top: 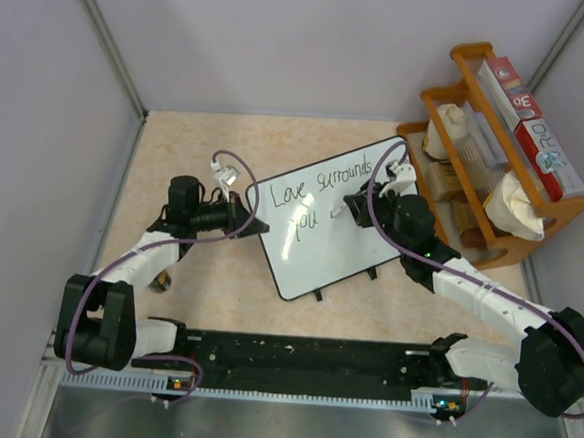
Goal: Write a sentence on the whiteboard
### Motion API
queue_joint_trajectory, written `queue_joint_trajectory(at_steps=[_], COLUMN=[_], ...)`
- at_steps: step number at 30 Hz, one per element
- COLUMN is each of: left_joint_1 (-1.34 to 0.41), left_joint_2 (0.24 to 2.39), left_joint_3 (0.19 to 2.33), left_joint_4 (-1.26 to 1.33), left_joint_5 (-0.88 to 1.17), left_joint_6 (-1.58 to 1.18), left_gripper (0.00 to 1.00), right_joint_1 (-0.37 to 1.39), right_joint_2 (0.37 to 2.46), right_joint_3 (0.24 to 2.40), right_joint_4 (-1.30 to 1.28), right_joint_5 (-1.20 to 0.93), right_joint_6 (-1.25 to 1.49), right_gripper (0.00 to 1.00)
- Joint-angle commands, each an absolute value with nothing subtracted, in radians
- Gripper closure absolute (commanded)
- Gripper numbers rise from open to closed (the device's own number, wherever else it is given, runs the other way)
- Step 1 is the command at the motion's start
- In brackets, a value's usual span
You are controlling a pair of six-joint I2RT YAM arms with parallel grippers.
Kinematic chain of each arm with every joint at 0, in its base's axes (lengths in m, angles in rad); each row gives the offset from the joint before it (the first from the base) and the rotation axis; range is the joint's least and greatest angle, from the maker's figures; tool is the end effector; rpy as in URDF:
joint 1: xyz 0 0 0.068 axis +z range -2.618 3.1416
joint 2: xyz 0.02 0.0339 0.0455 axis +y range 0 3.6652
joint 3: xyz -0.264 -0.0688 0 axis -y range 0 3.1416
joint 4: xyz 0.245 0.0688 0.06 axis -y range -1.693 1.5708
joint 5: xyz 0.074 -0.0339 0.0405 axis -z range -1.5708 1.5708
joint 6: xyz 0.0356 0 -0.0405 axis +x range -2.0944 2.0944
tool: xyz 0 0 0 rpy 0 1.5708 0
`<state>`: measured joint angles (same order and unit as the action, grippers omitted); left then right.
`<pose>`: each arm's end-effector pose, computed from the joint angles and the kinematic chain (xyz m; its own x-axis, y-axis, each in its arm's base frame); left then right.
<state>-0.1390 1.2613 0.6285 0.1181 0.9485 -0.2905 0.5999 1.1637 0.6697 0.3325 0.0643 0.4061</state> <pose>0.2486 -0.0640 0.2218 -0.6909 -0.0719 -0.7194 0.6088 0.4787 -0.6326 0.2223 0.1493 0.2750 -0.3238 0.2561 -0.9108 -0.4171 0.8254 0.3804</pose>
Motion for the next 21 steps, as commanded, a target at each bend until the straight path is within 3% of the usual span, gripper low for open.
queue_joint_trajectory(at_steps=[1,21], left_joint_1=[-0.169,-0.169], left_joint_2=[1.289,1.289], left_joint_3=[0.604,0.604], left_joint_4=[0.072,0.072], left_joint_5=[0.811,0.811], left_joint_6=[-0.015,-0.012], left_gripper=[1.0,1.0], right_joint_1=[0.594,0.595], right_joint_2=[1.167,1.177], right_joint_3=[0.729,0.755], right_joint_4=[0.339,0.322], right_joint_5=[0.101,0.149], right_joint_6=[0.399,0.397], right_gripper=[1.0,1.0])
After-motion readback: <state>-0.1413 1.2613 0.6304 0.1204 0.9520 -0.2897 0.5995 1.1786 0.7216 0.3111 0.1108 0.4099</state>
